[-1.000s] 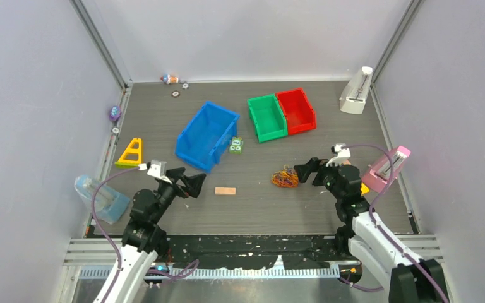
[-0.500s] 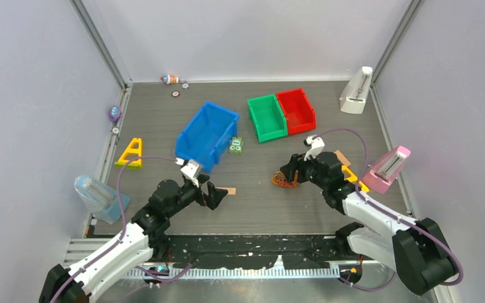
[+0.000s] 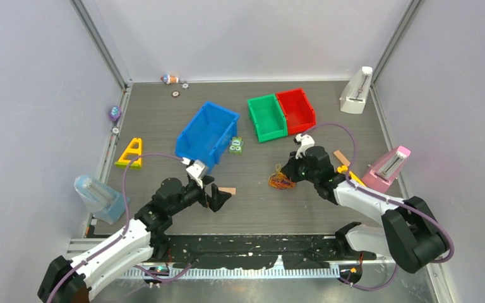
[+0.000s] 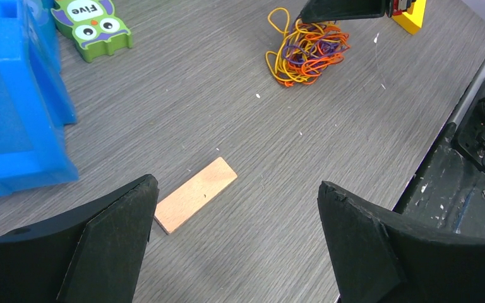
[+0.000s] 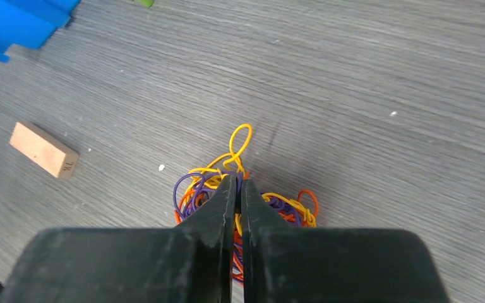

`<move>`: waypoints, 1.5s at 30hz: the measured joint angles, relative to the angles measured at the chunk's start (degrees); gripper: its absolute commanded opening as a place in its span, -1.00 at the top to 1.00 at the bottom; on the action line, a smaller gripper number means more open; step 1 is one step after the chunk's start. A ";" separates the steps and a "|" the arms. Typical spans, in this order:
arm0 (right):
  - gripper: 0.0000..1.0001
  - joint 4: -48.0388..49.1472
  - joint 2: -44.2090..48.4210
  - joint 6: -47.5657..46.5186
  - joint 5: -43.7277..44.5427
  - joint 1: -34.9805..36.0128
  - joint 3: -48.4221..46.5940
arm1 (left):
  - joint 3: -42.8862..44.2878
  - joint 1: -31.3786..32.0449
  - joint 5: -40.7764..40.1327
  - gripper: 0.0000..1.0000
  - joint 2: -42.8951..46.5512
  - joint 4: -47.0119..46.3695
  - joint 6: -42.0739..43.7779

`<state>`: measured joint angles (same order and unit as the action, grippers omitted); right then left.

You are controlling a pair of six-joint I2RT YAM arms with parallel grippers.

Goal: Untangle the cables

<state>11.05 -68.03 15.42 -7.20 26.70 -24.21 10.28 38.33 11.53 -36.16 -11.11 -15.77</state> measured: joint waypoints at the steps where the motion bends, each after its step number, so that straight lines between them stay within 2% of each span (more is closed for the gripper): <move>1: 0.89 0.04 -0.98 0.72 -0.17 0.57 -0.66 | 0.02 0.02 0.13 -0.97 -0.44 -0.20 0.00; 6: 0.89 2.49 -4.39 4.72 -3.69 1.84 -2.03 | 0.74 0.59 0.57 -0.97 -3.08 -0.81 0.15; 8: 0.54 2.43 -5.03 5.79 -5.33 2.10 -3.28 | 1.40 0.79 0.66 -0.97 -4.63 -1.42 0.20; 9: -0.01 2.19 -5.16 5.97 -6.21 2.14 -4.31 | 1.70 0.92 0.66 -0.97 -5.33 -1.60 0.20; 11: -0.45 1.20 -5.25 6.27 -8.07 2.14 -7.37 | 2.78 1.22 0.66 -0.98 -7.58 -1.99 0.20; 13: -0.56 0.98 -5.11 5.70 -8.92 2.14 -10.21 | 4.46 1.60 0.63 -0.98 -10.45 -1.95 0.28; 15: -0.58 1.29 -4.20 5.11 -8.72 2.14 -11.69 | 6.97 2.12 0.55 -0.98 -13.97 -1.90 0.70; 20: -0.43 1.57 -0.07 3.37 -5.77 2.14 -8.46 | 14.12 3.23 0.07 -0.95 -22.36 -1.44 1.57; 24: -0.08 2.19 -1.22 2.40 -3.56 2.12 -4.90 | 19.52 3.30 0.04 -0.91 -29.03 -0.87 1.86; 28: -0.03 2.27 -5.55 2.21 -3.15 2.12 -4.63 | 22.88 3.30 0.70 -0.88 -35.10 -1.11 1.75; 31: 0.05 2.43 -7.52 2.03 -2.97 2.08 -4.63 | 23.37 3.30 2.03 -0.77 -39.10 -2.12 1.44; 35: 0.34 2.40 -10.58 1.51 -3.28 2.08 -5.97 | 24.72 3.30 3.56 -0.64 -44.89 -1.31 1.09; 39: 0.65 2.40 -12.50 1.09 -4.59 2.08 -7.32 | 29.33 3.32 3.72 -0.61 -49.24 1.14 1.03; 41: 0.73 2.38 -12.52 0.98 -5.42 2.08 -7.34 | 30.64 3.32 3.78 -0.55 -49.88 1.46 1.03; 45: 0.82 2.45 -12.52 0.92 -7.45 2.05 -7.34 | 32.13 3.32 4.55 -0.29 -51.08 2.16 1.03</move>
<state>13.50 -80.55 16.34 -14.66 28.75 -31.55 42.41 41.65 16.08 -87.24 -8.95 -14.74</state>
